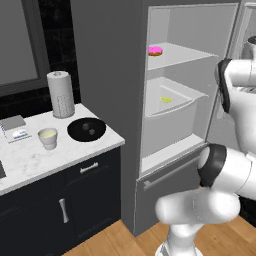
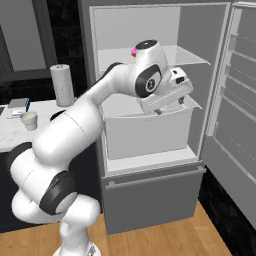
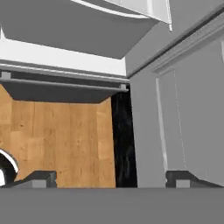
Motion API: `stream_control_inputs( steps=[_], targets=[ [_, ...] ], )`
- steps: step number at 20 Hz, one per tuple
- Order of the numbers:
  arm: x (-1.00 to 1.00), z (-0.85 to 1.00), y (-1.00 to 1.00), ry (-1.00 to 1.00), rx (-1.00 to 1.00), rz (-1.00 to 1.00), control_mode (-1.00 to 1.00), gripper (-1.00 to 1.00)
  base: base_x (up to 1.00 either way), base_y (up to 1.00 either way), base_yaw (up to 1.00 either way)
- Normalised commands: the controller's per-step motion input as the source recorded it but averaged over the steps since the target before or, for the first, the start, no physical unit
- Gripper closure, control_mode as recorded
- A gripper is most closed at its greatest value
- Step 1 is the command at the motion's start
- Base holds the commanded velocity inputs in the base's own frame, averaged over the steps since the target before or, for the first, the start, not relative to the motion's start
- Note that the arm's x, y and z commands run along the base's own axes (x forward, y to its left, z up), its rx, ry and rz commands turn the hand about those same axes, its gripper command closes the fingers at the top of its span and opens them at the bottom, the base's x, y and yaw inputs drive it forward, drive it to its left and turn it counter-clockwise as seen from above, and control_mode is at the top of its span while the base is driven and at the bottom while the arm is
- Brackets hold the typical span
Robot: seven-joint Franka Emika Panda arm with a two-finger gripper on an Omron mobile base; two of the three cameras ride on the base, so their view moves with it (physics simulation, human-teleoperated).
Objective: Grab a lemon wedge from the fridge and one ice cube from the ice bowl, and put them in the glass of lemonade.
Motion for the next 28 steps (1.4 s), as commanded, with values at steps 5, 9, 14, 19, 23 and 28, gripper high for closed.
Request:
stream_control_inputs(
  steps=[5,9,14,19,23,28],
  targets=[
    [-0.49,-0.59,0.86,-0.30,0.48,0.03,-1.00,-1.00,0.00,0.00,0.00],
    [-0.92,-0.11,1.00,-0.23,0.22,-0.05,-1.00,-1.00,0.00,0.00,0.00],
    [-1.00,0.11,1.00,-0.05,0.04,-0.11,-1.00,-1.00,0.00,0.00,0.00],
    [-0.71,0.29,0.87,0.31,-0.03,-0.18,-1.00,-1.00,0.00,0.00,0.00],
    [-0.33,0.17,0.97,0.13,0.01,-0.23,-1.00,-1.00,0.00,0.00,0.00],
    [-0.31,0.18,0.09,0.03,0.18,-0.04,-1.00,-1.00,0.00,0.00,0.00]
  ],
)
